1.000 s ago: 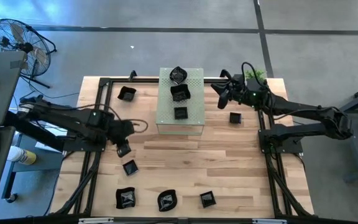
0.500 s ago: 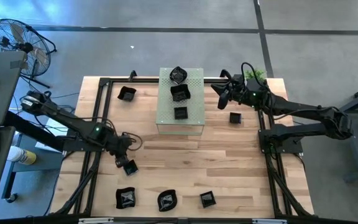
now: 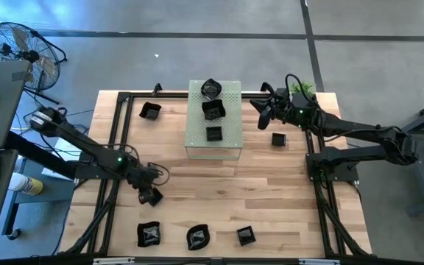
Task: Pick & Place Mini shaped plates
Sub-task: Stack the top black square plate on top of the black square plate on the shelf, then stack the bottom black distorted plate on top of the black distorted plate on the shelf
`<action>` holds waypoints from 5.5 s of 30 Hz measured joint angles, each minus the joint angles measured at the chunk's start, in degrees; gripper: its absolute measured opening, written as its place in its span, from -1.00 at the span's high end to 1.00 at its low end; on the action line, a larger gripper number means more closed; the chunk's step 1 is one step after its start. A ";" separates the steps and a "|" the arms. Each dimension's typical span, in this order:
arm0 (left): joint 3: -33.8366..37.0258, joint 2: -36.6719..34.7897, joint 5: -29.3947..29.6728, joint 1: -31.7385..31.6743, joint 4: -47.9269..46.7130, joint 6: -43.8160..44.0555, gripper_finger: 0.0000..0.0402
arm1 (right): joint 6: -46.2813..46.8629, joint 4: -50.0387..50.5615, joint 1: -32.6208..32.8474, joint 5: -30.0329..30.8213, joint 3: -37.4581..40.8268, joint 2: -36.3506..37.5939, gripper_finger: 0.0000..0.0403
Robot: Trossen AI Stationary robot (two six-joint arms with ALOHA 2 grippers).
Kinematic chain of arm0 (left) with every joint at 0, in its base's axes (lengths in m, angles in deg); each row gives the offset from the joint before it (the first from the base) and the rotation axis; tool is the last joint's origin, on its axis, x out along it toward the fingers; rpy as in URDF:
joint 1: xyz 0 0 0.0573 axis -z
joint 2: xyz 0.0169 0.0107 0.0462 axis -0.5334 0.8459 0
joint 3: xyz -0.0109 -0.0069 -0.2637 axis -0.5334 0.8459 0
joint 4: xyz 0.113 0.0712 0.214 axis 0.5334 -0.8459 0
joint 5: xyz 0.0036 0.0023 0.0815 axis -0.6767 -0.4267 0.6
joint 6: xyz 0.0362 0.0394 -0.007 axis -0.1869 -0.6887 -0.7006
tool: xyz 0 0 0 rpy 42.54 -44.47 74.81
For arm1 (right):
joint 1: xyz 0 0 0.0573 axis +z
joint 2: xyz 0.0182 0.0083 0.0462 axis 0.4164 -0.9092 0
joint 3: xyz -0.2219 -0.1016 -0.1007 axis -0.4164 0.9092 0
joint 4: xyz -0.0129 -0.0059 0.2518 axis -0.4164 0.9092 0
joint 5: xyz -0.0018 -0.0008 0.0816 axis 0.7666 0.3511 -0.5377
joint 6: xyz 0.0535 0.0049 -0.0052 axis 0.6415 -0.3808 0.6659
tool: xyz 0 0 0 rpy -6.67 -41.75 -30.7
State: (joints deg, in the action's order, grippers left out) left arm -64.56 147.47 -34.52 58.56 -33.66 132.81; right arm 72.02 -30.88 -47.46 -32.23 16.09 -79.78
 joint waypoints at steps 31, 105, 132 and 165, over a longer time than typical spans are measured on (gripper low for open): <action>-18.42 -7.12 13.26 -8.85 7.69 23.02 1.00 | 5.71 0.17 0.02 -5.49 0.00 -0.02 0.98; -37.73 4.65 4.60 -32.85 -5.65 -20.85 0.99 | 1.88 8.25 0.48 -16.03 -0.02 3.43 0.99; -37.68 13.49 -4.52 6.98 -24.65 -16.06 0.98 | 0.35 14.19 7.54 -6.81 -0.02 6.68 0.97; -37.66 29.57 -5.81 14.98 -18.20 -0.45 0.18 | -1.59 14.19 7.54 -5.55 -0.02 6.64 0.98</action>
State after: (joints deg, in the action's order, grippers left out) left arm -102.22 177.04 -40.33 73.54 -51.86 132.36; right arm 70.43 -16.70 -39.92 -37.78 16.07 -73.13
